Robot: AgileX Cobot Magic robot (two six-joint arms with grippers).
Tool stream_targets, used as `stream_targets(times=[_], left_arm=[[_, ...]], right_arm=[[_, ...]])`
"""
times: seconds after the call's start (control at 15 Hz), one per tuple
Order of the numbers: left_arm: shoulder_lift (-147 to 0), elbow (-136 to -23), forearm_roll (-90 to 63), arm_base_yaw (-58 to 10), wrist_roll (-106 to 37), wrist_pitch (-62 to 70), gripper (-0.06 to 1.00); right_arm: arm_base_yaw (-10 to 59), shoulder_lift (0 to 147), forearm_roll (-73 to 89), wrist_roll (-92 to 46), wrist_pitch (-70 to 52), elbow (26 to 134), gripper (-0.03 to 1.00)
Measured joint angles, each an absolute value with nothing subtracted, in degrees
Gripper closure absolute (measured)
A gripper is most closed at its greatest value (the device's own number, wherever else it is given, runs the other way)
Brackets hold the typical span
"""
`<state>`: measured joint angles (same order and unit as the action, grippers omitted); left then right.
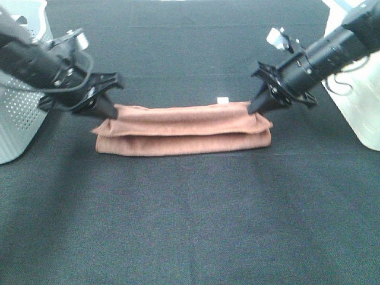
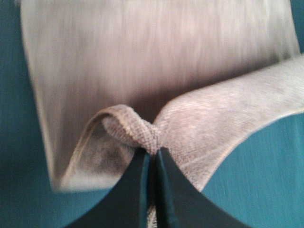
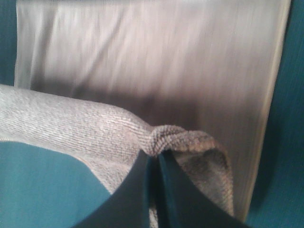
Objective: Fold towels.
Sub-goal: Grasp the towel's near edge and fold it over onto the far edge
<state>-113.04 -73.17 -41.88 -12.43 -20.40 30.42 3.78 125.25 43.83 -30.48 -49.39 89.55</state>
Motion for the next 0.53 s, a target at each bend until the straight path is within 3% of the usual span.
stream_targets(times=[0.27, 0.53], left_arm=[[-119.9, -82.7, -39.4, -12.4, -19.7, 29.9, 0.93], [-125.6, -87.4, -38.6, -12.4, -19.3, 28.1, 0.93]], right_arm=[[3.8, 132.3, 41.7, -29.0, -49.3, 101.2, 0.97], [3.8, 135.8, 39.1, -28.7, -47.4, 106.0, 0.97]])
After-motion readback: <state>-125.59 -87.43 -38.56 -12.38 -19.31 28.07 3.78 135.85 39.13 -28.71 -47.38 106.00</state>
